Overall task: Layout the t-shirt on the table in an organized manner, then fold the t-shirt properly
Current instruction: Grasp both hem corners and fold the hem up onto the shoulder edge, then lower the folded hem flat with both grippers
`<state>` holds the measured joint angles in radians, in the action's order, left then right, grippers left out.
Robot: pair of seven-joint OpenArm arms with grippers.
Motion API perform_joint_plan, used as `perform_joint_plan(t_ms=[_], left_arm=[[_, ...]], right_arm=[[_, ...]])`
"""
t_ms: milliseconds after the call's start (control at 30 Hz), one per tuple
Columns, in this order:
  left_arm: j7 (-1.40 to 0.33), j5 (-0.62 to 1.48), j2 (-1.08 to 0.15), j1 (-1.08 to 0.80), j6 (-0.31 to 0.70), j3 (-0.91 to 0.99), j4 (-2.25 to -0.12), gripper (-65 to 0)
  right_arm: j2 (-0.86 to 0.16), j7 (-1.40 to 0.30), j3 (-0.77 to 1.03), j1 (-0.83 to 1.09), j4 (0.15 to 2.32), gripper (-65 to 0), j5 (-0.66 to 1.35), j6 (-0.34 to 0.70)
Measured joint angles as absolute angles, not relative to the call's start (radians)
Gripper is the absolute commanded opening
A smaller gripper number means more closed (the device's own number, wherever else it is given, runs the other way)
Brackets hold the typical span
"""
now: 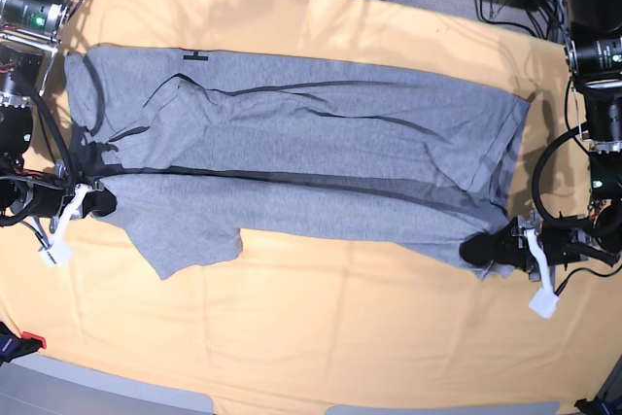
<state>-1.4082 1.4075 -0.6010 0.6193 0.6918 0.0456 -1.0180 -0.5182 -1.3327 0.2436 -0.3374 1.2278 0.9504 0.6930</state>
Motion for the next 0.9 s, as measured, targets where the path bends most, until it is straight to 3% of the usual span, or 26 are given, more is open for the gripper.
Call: perform_joint_plan(t_ms=[367,900], left_arm=[[-1.406,1.426,-0.673,0.412,0.693,0.045,-1.162,-65.0],[-1.404,1.353,-0.682,0.339,0.693,0.045,-1.163,-65.0]], right_arm=[[-0.529,-1.381,0.244,-0.337,1.228,-65.0,0.954,0.693],[-0.537,-1.403,0.244,-0.331,1.228,-65.0,0.962,0.693]])
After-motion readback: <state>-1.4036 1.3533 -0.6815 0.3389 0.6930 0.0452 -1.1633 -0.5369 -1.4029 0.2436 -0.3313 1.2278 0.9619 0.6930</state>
